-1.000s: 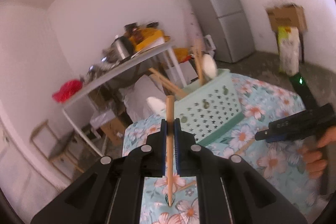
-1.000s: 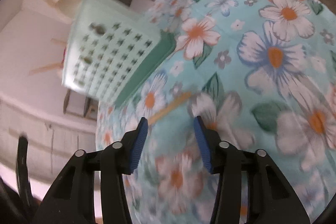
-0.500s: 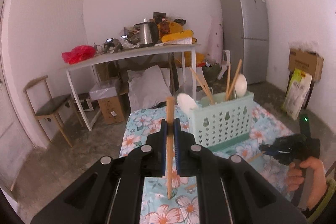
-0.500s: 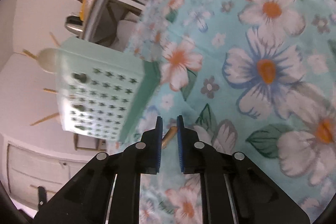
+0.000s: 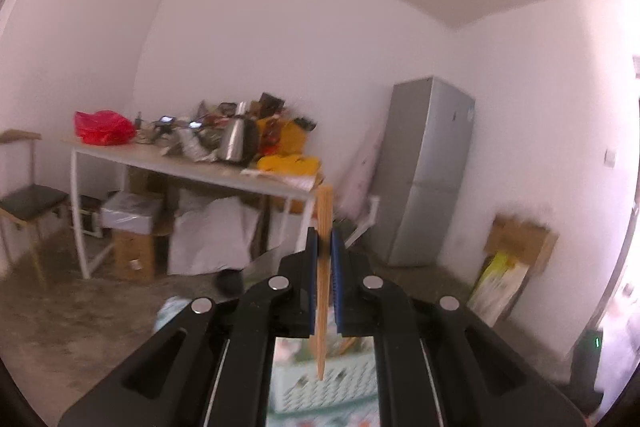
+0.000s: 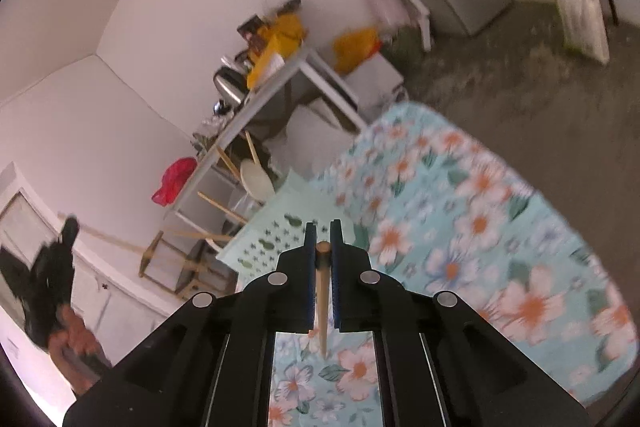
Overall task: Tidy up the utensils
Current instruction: 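Insert the chopstick into the green holder and open the left tool while the right tool carries its chopstick, then lower the chopstick into the green holder and open the right tool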
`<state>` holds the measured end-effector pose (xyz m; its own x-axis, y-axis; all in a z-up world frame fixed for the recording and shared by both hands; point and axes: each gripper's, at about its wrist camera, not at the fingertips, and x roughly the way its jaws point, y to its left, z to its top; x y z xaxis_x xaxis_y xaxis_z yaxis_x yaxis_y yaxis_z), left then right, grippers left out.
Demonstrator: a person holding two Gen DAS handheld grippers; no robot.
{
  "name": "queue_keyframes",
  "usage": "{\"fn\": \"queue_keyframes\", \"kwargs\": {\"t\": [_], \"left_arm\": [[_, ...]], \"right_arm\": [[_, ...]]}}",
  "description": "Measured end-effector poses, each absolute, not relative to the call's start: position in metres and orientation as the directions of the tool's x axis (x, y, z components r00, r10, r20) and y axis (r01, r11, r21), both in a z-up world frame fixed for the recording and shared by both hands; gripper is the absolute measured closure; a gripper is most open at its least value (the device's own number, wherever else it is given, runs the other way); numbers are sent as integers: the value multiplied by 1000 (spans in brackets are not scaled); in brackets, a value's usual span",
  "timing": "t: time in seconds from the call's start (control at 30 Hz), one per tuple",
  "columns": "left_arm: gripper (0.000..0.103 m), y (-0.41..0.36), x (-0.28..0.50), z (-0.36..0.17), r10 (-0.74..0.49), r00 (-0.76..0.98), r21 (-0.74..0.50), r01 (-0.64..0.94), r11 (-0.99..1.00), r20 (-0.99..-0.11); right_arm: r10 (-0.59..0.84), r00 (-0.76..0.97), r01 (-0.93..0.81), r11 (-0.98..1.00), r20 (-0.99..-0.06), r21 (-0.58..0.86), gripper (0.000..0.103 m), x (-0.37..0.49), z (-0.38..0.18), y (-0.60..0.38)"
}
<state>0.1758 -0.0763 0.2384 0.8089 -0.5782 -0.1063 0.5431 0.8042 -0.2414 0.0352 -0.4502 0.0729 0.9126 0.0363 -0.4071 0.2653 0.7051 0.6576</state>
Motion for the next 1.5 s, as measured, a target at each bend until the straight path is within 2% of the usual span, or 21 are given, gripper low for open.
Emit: {"fn": "queue_keyframes", "kwargs": {"t": [0.1, 0.53, 0.63, 0.73, 0.87, 1.03, 1.17, 1.37, 1.5], "left_arm": [[97, -96, 202, 241, -609, 784, -307, 553, 774, -124], [97, -161, 278, 186, -537, 792, -299, 457, 837, -292], [97, -168, 288, 168, -543, 758, -322, 446, 835, -360], [95, -166, 289, 159, -559, 738, -348, 447, 824, -378], [78, -160, 285, 155, -567, 734, -360, 449, 818, -373], [76, -152, 281, 154, -568, 736, -360, 450, 817, -370], [73, -141, 264, 156, -574, 739, -351, 465, 813, -353], [58, -117, 222, 146, -564, 739, -297, 481, 825, -368], [47, -100, 194, 127, -539, 731, -261, 472, 842, -418]], "right_arm": [[23, 917, 262, 719, -399, 644, 98, 32, 76, -452], [27, 920, 251, 726, -391, 641, 98, 33, 75, -451], [28, 921, 248, 728, -389, 640, 98, 28, 76, -452], [26, 920, 250, 728, -390, 639, 98, 27, 77, -452], [25, 922, 247, 732, -387, 635, 98, 27, 77, -452], [28, 929, 224, 749, -368, 624, 98, 27, 88, -448], [25, 958, 152, 801, -285, 579, 98, 35, 123, -441], [21, 994, 24, 919, -109, 394, 98, 63, 197, -416], [49, 994, -22, 962, -93, 272, 98, 110, 222, -396]]}}
